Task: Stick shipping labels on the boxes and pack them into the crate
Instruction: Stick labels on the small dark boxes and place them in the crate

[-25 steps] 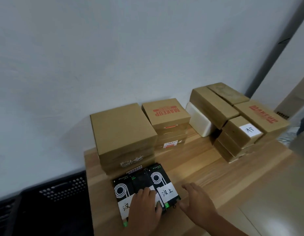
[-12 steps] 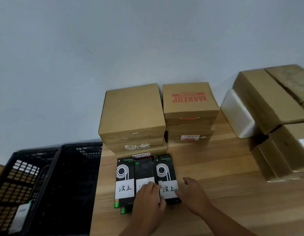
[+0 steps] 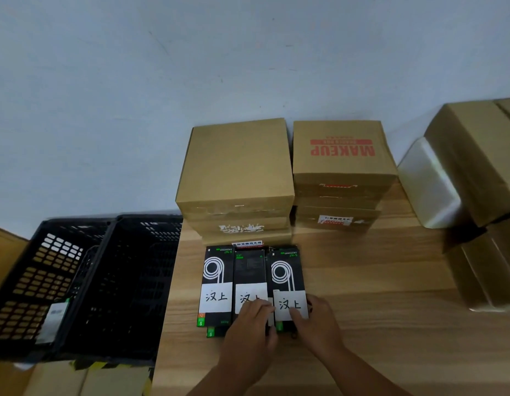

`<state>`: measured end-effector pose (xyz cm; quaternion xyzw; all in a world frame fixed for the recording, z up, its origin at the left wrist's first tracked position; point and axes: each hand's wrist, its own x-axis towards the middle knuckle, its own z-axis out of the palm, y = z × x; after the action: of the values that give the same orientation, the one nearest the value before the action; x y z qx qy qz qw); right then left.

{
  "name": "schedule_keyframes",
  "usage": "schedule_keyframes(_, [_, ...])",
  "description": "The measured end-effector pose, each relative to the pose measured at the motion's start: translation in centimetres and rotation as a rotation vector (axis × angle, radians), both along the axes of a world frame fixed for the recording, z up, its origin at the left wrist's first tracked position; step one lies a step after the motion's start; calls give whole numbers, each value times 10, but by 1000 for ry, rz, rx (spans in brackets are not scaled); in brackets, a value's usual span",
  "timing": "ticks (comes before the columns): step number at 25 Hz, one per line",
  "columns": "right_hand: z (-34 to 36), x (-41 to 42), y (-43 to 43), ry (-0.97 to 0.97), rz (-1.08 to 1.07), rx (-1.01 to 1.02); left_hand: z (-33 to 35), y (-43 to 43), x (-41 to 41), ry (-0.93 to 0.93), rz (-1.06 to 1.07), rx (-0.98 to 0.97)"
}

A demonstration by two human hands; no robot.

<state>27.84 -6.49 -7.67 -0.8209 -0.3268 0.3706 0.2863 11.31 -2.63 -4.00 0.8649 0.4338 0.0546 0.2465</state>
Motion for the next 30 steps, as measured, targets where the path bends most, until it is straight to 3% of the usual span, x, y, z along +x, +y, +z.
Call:
schedule_keyframes(5, [10,-4,-3,-89,-98,78,0,-2,-5,-10,-27,-41])
schedule_keyframes(15, [62,11,-30,112,-314,360,49,29,0,-311,57,-252])
schedule_keyframes(21, [99,-24,-55,128,-300,501,89,8,-20,-419,48,-153])
schedule_keyframes(30, [138,-54,-89,126,-217,537,129,-51,-51,-499,164,-61])
